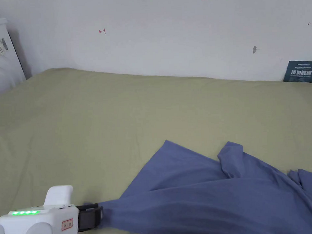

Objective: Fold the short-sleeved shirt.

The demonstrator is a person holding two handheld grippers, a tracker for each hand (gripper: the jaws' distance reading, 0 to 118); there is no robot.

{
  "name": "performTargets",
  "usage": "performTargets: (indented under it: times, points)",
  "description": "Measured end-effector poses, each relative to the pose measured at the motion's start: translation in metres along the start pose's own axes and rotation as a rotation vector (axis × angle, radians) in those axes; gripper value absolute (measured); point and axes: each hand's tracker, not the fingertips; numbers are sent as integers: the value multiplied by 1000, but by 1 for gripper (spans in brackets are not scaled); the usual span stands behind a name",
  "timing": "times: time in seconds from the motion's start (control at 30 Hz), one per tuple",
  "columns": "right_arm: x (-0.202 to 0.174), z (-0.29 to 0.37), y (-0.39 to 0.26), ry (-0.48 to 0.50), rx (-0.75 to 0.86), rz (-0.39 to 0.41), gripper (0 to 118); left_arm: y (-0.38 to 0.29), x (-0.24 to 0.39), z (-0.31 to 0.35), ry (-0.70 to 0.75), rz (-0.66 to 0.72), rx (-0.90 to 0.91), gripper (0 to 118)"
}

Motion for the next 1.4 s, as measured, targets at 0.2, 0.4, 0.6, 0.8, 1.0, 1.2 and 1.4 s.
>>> performTargets:
  times: [0.2, 0.4, 0.6, 0.8, 1.0, 1.2, 1.4]
  points:
    - [-3, -14, -4, 3, -54, 21, 0, 19, -6, -61, 60, -16, -115, 108]
    - [2, -35, -4, -3, -117, 19, 0, 10, 6, -58, 5, -54, -96, 21]
    - [12, -89, 31, 3, -138, 66, 0, 8, 2, -60, -7, -26, -109, 6]
    - [33, -205, 112, 20, -200, 110, 0, 5, -1, -60, -23, -9, -108, 6]
    - [46, -307, 166, -5, -275, 200, 0, 6, 9, -55, -15, -35, -113, 6]
    - [60, -358, 170, -21, -459, 275, 106, 6, 10, -55, -18, -38, -123, 6]
    - [40, -360, 171, -47, -443, 287, 112, 8, 13, -59, -10, -56, -132, 6]
